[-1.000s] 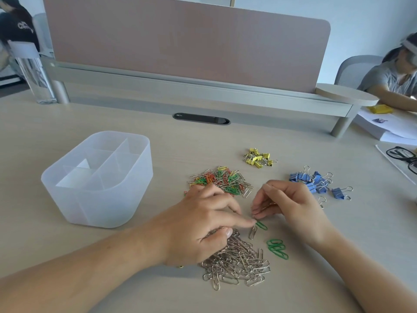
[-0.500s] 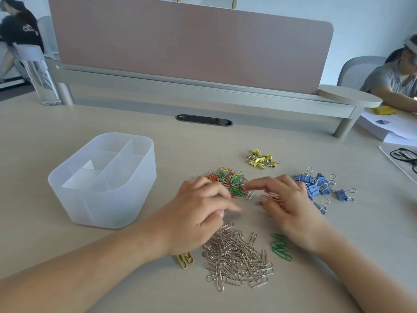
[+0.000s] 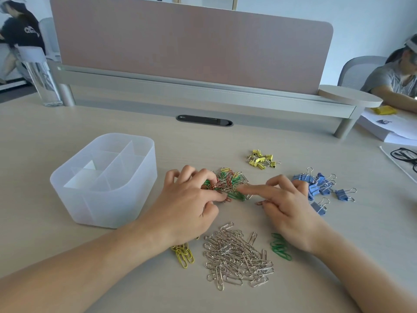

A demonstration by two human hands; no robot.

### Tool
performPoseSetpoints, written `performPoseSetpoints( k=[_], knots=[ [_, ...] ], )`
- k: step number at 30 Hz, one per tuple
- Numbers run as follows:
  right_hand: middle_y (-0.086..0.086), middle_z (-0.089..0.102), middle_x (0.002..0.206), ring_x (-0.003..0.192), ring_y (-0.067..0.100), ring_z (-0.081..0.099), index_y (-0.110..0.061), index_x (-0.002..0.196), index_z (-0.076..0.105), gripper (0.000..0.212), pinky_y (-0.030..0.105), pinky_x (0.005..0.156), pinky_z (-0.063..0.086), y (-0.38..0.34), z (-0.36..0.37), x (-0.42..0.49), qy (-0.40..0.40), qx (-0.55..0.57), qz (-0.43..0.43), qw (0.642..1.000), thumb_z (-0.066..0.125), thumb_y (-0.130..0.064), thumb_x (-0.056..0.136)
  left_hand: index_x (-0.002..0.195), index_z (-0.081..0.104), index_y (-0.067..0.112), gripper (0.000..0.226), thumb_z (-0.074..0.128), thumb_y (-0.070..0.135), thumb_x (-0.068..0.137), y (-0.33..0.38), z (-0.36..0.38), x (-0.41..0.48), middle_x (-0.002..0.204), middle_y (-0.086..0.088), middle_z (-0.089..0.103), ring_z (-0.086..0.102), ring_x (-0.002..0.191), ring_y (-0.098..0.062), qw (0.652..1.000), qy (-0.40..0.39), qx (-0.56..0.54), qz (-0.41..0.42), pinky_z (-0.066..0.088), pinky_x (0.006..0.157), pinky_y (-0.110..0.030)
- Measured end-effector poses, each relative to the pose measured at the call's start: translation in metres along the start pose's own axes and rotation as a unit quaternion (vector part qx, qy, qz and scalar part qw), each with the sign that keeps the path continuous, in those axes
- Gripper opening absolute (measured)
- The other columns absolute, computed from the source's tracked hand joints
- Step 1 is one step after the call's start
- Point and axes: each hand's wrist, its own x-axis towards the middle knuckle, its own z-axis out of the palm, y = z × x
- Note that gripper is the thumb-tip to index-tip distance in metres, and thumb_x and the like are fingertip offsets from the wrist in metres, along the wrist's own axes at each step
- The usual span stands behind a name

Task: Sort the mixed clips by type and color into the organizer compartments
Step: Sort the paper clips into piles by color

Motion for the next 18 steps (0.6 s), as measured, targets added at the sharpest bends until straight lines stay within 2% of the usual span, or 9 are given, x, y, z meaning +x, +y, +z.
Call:
performPoseSetpoints(
  k=[2, 3, 6, 10, 14, 16, 18],
  knots=[
    [-0.044, 0.055, 0.114, 0.105, -0.002, 0.035, -0.052, 0.119, 0.060, 0.054, 0.035, 0.091, 0.019, 0.002, 0.004, 0.000, -0.028, -0.045, -0.039, 0.998, 0.025, -0.028, 0.085, 0.109, 0.069, 0.048, 0.056, 0.020, 0.040, 0.082, 0.000, -0.001, 0.001, 0.123, 0.024, 0.045, 0.035, 0.113, -0.010, 1.000, 0.006, -0.007, 0.001, 0.020, 0.097, -0.033],
    [-0.049, 0.052, 0.116, 0.104, 0.000, 0.036, -0.052, 0.115, 0.063, 0.053, 0.036, 0.091, 0.020, 0.002, 0.004, 0.001, -0.033, -0.047, -0.044, 0.997, 0.027, -0.029, 0.083, 0.106, 0.070, 0.047, 0.055, 0.021, 0.039, 0.082, 0.000, -0.002, 0.001, 0.122, 0.024, 0.046, 0.036, 0.112, -0.010, 1.000, 0.011, -0.008, 0.003, 0.020, 0.096, -0.033],
    [-0.051, 0.054, 0.107, 0.102, 0.004, 0.040, -0.050, 0.102, 0.070, 0.053, 0.030, 0.094, 0.019, 0.002, -0.002, -0.001, -0.007, -0.006, -0.025, 1.000, 0.039, -0.016, 0.075, 0.103, 0.071, 0.046, 0.050, 0.026, 0.037, 0.083, -0.001, -0.003, 0.001, 0.119, 0.023, 0.048, 0.038, 0.110, -0.011, 1.000, 0.019, -0.003, 0.003, 0.022, 0.095, -0.033],
    [-0.042, 0.061, 0.095, 0.097, 0.003, 0.041, -0.049, 0.100, 0.072, 0.058, 0.018, 0.093, 0.016, 0.003, -0.006, -0.002, 0.037, 0.003, 0.005, 0.999, 0.040, -0.011, 0.070, 0.119, 0.063, 0.048, 0.055, 0.022, 0.037, 0.084, -0.001, -0.003, 0.001, 0.129, 0.024, 0.043, 0.035, 0.119, -0.012, 1.000, 0.002, 0.000, 0.005, 0.020, 0.100, -0.034],
    [-0.051, 0.052, 0.096, 0.095, 0.005, 0.041, -0.051, 0.107, 0.068, 0.058, 0.022, 0.092, 0.018, 0.001, -0.002, -0.002, -0.001, -0.040, -0.009, 0.999, 0.039, -0.013, 0.074, 0.131, 0.052, 0.051, 0.061, 0.016, 0.039, 0.083, 0.001, 0.003, 0.000, 0.144, 0.021, 0.034, 0.028, 0.130, -0.015, 0.999, -0.037, 0.000, 0.017, 0.017, 0.106, -0.041],
    [-0.031, 0.062, 0.093, 0.097, 0.001, 0.040, -0.056, 0.107, 0.065, 0.060, 0.024, 0.089, 0.019, 0.001, -0.001, -0.001, -0.011, -0.038, -0.003, 0.999, 0.037, -0.013, 0.076, 0.130, 0.052, 0.052, 0.060, 0.018, 0.038, 0.083, 0.002, 0.003, -0.001, 0.146, 0.020, 0.033, 0.027, 0.131, -0.016, 0.998, -0.045, 0.000, 0.038, 0.017, 0.106, -0.043],
    [-0.011, 0.054, 0.082, 0.096, -0.006, 0.036, -0.057, 0.100, 0.066, 0.060, 0.021, 0.088, 0.020, -0.001, -0.004, -0.002, 0.021, 0.011, 0.021, 1.000, 0.037, -0.011, 0.075, 0.130, 0.052, 0.051, 0.058, 0.020, 0.036, 0.084, 0.004, 0.002, -0.002, 0.147, 0.020, 0.032, 0.025, 0.132, -0.014, 0.996, -0.050, -0.003, 0.068, 0.015, 0.108, -0.044]
  ],
)
